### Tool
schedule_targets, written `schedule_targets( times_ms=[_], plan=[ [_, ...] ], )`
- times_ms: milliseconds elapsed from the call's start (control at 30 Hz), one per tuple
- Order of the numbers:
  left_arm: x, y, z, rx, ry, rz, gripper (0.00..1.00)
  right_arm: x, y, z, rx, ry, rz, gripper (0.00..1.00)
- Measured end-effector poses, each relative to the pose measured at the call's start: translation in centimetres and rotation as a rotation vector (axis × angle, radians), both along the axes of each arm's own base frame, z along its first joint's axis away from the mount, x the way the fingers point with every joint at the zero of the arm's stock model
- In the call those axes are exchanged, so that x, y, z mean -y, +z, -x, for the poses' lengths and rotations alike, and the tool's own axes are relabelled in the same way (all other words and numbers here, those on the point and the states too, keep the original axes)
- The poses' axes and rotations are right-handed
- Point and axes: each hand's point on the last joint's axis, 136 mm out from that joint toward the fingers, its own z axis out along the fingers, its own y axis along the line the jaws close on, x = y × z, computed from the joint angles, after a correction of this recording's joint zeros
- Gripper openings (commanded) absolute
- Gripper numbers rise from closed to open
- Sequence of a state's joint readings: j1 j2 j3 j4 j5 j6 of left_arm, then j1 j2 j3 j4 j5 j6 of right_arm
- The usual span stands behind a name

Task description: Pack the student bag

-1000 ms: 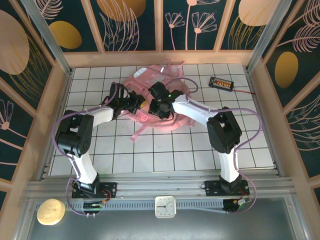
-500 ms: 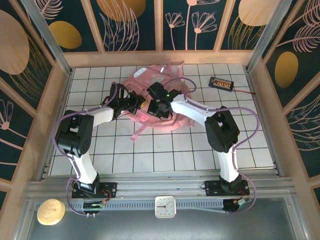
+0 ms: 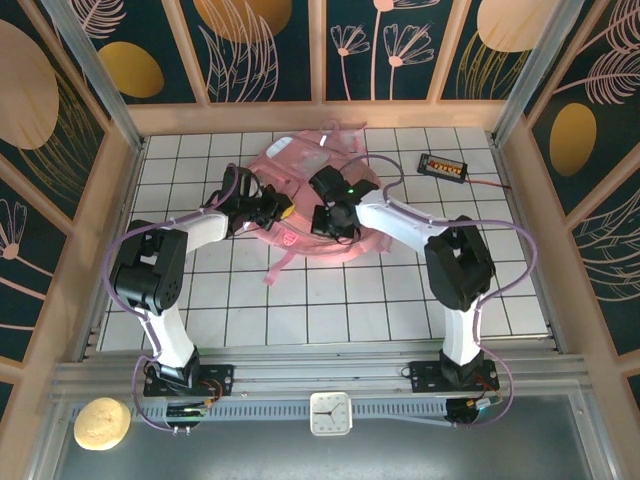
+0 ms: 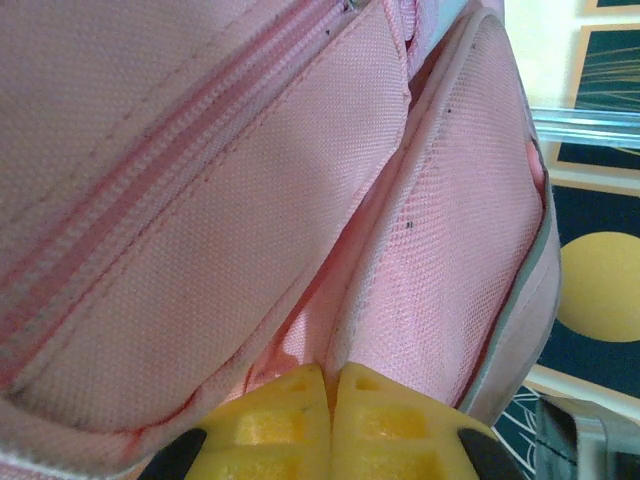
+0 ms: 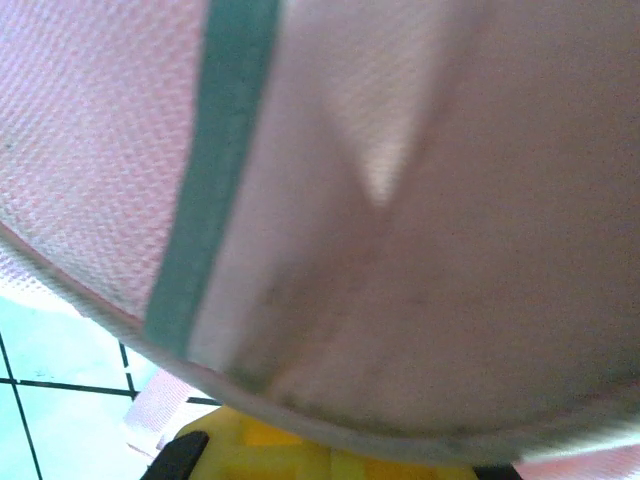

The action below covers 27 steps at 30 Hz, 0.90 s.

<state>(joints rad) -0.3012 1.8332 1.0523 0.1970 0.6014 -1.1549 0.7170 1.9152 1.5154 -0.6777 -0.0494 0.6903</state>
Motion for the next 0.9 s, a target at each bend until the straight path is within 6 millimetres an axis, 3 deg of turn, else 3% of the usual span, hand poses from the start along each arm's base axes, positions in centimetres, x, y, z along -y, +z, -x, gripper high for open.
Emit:
schedule_targets(
  times_ms=[333, 900],
  plan=[
    [-0.1, -0.2, 0.2, 0.007, -0.021, -0.02, 0.0, 2.9, 0.1, -0.2, -0.042, 0.055, -0.019, 0.0],
    [-1.3, -0.6, 0.7, 0.015, -0.061, -0.073, 0.0, 4.8, 2.0, -1.3, 0.04, 0.462, 0.044, 0.0]
  ],
)
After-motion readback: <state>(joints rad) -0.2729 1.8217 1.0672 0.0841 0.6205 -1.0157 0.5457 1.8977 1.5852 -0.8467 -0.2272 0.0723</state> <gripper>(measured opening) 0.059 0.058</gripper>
